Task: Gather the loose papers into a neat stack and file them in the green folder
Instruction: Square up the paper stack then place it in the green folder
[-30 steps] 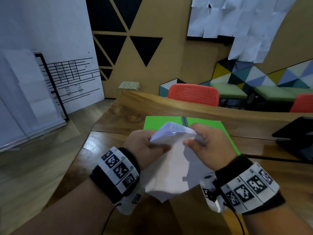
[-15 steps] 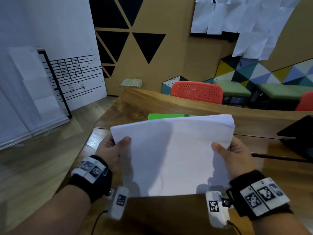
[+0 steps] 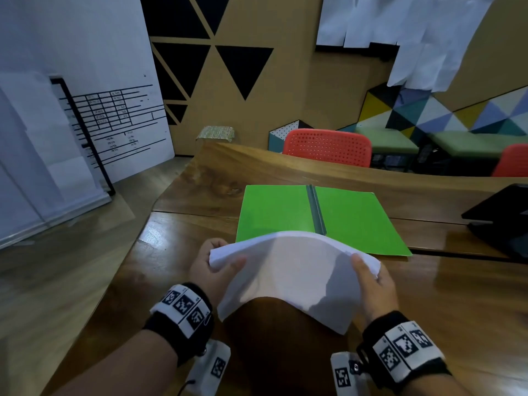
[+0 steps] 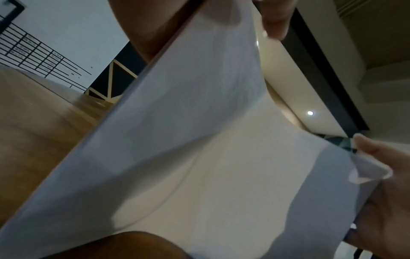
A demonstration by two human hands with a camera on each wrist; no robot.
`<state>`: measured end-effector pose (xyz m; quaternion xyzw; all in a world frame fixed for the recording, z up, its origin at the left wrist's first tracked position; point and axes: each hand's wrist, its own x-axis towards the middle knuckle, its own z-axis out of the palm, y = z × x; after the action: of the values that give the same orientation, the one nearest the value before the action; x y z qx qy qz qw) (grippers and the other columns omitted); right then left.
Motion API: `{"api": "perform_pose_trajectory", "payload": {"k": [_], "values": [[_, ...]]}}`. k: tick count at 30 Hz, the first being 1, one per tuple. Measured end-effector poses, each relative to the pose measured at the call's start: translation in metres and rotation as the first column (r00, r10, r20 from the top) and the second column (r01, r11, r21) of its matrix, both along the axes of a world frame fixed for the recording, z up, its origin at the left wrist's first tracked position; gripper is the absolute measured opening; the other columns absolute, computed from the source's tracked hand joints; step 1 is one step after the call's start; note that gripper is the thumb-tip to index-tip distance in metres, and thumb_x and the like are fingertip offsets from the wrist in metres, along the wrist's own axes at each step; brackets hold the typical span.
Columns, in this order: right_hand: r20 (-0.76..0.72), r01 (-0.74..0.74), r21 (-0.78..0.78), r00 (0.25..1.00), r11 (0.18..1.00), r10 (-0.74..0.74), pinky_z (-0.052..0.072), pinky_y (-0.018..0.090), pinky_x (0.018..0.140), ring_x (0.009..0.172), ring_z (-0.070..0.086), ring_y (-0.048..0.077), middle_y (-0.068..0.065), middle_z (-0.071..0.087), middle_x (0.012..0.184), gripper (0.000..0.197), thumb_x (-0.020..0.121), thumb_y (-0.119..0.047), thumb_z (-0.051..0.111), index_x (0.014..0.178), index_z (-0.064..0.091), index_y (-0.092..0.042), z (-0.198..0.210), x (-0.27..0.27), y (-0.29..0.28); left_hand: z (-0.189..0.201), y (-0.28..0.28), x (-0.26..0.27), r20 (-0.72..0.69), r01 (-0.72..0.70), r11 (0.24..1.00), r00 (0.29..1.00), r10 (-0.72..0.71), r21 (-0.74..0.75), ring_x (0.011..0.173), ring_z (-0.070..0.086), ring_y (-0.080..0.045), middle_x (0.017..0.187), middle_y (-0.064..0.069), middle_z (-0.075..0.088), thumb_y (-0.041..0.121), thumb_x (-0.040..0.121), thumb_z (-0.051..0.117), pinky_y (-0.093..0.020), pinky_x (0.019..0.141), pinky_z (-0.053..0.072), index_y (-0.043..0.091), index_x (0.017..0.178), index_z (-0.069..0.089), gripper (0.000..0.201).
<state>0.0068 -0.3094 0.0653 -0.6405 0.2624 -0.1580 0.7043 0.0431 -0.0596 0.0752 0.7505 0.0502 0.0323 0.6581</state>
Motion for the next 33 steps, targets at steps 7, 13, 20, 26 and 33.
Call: {"api": "perform_pose_trajectory", "payload": {"k": [7,13,20,26,33], "values": [[-0.035,0.016,-0.021,0.999,1.000,-0.016,0.041,0.035,0.074,0.087,0.052,0.025,0.014,0.059,0.088,0.016,0.084,-0.028,0.060,0.076,0.057,-0.014,0.006,0.015,-0.012,0.006,-0.008,0.015,-0.047,-0.121,0.961,0.993,0.113,-0.248,0.077,0.056,-0.021,0.081,-0.005,0.067,0.004,0.083,0.052,-0.026,0.060,0.047,0.019,0.067,0.055,0.022],[-0.047,0.037,-0.006,0.998,0.999,-0.037,0.038,0.037,0.091,0.098,0.047,0.021,0.011,0.057,0.103,0.023,0.087,-0.028,0.057,0.091,0.064,-0.007,0.011,0.019,-0.017,0.014,-0.008,0.017,-0.082,-0.126,0.922,0.991,0.103,-0.365,0.071,0.057,-0.018,0.080,-0.005,0.066,-0.005,0.086,0.042,-0.029,0.063,0.045,0.015,0.068,0.053,0.029],[-0.038,-0.052,0.028,0.998,0.998,0.053,0.037,0.039,0.096,0.113,0.049,0.030,0.016,0.057,0.120,0.027,0.088,-0.027,0.055,0.104,0.061,-0.006,0.021,0.021,-0.020,0.009,-0.002,0.025,-0.005,-0.064,0.933,0.998,0.067,-0.355,0.067,0.058,-0.013,0.077,0.000,0.066,0.022,0.078,0.061,-0.025,0.058,0.048,0.018,0.069,0.056,0.011],[0.089,-0.195,0.072,0.978,0.978,0.189,0.053,0.019,0.051,0.058,0.065,0.010,0.002,0.069,0.070,0.055,0.037,-0.021,0.089,0.082,0.058,-0.018,0.011,0.011,-0.018,-0.011,0.005,0.020,-0.019,0.024,0.984,0.999,-0.028,-0.177,0.057,0.064,-0.009,0.054,0.006,0.068,0.022,0.049,0.088,-0.013,0.047,0.051,0.019,0.074,0.060,0.038],[0.120,-0.043,0.008,0.992,0.999,0.042,0.047,0.028,0.065,0.065,0.055,0.020,0.006,0.061,0.072,0.029,0.066,0.010,0.072,0.072,0.059,-0.015,0.017,0.012,-0.011,0.003,0.002,0.015,0.021,-0.035,0.988,0.999,0.038,-0.152,0.044,0.058,-0.001,0.057,0.000,0.060,-0.004,0.072,0.072,-0.014,0.043,0.049,0.013,0.067,0.051,0.027]]}}
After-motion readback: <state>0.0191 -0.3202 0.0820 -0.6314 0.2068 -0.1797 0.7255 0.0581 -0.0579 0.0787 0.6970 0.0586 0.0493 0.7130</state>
